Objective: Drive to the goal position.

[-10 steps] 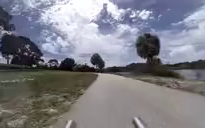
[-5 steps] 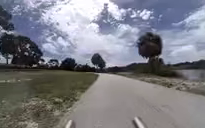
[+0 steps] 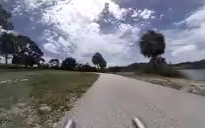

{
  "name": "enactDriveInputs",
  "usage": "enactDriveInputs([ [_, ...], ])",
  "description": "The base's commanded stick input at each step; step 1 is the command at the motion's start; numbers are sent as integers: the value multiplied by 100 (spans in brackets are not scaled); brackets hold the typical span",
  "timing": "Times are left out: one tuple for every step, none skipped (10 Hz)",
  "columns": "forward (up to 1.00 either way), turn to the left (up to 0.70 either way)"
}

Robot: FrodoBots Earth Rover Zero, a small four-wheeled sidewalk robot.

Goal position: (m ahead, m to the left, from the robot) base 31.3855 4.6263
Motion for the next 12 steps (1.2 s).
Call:
enactDriveInputs([
  [85,0],
  [85,0],
  [85,0],
  [85,0],
  [85,0],
  [85,0],
  [85,0],
  [85,0],
  [85,0],
  [85,0],
  [85,0],
  [85,0],
])
